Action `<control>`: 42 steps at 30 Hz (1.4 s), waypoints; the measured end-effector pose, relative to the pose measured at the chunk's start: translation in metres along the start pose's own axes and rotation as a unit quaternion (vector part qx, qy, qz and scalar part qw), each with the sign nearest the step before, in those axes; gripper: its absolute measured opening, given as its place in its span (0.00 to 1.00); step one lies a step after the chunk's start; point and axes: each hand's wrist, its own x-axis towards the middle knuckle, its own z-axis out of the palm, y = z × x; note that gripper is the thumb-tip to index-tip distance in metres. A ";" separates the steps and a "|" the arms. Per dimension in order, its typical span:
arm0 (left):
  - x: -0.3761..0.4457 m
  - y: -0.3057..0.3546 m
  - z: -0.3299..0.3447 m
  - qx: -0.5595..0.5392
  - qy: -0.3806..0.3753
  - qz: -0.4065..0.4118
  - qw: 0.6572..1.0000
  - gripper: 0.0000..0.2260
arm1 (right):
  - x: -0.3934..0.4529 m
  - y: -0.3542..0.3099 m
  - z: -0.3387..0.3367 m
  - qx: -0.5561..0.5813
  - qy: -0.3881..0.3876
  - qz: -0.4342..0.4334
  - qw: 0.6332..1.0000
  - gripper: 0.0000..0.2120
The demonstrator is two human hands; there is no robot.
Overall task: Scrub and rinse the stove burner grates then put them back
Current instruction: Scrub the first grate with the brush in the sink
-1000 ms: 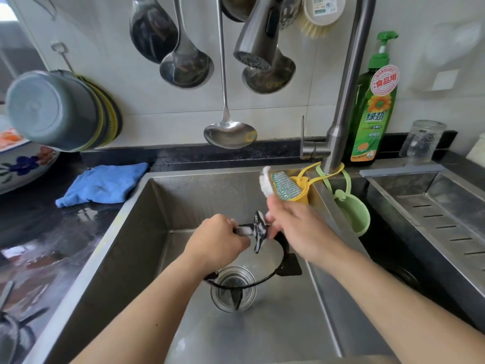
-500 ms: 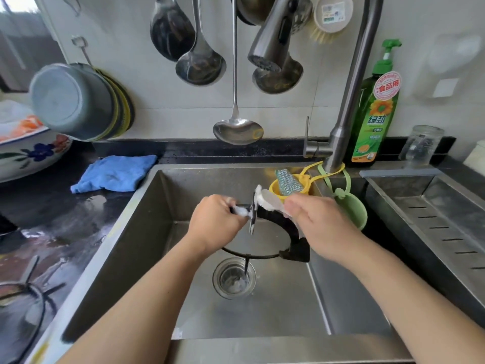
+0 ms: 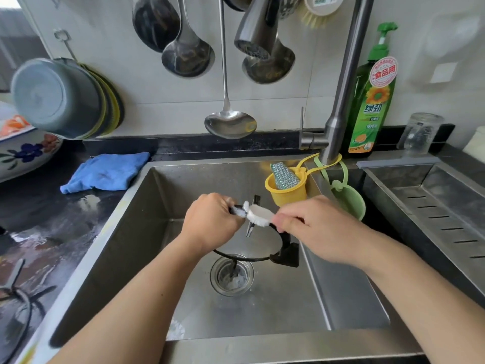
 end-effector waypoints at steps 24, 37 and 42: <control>0.002 0.009 0.004 -0.188 0.021 -0.091 0.978 0.15 | -0.001 -0.021 0.010 0.000 0.142 0.075 0.987 0.16; -0.004 0.027 -0.008 -0.369 0.074 -0.153 0.914 0.14 | -0.005 -0.034 0.042 0.177 0.092 0.071 0.977 0.13; -0.004 0.040 -0.005 -0.374 0.061 -0.158 0.912 0.11 | 0.002 -0.042 0.042 0.218 0.142 0.052 0.964 0.14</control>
